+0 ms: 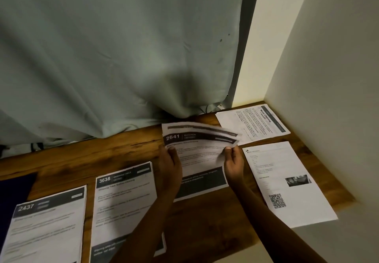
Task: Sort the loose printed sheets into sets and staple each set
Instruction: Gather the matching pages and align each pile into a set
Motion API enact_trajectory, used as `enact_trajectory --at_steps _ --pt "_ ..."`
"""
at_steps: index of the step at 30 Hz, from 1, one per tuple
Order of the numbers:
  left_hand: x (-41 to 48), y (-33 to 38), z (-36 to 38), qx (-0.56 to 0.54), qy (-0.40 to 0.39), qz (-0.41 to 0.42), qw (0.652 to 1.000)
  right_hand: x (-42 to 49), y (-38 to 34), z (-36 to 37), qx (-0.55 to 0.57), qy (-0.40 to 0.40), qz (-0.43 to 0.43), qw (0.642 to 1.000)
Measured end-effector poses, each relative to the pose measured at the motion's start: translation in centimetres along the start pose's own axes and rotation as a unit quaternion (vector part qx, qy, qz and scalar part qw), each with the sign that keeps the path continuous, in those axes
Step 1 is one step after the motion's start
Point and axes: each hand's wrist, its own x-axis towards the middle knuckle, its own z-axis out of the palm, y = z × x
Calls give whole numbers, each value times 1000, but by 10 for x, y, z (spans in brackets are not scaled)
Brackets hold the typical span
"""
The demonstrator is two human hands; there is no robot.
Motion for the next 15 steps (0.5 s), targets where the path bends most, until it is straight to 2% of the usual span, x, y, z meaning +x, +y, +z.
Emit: enact_trajectory --at_steps 3,8,12,15 --pt "13 12 1 -22 2 -7 1000 9 -15 -1 0 -23 -9 1000" --pt "29 34 -1 -61 3 -18 998 28 -24 -4 -29 -92 28 995" --pt "32 50 -3 -94 30 -13 995 30 -32 1 -63 -66 52 995" --pt "23 51 -6 -96 38 37 994 23 -36 5 -51 -45 41 997"
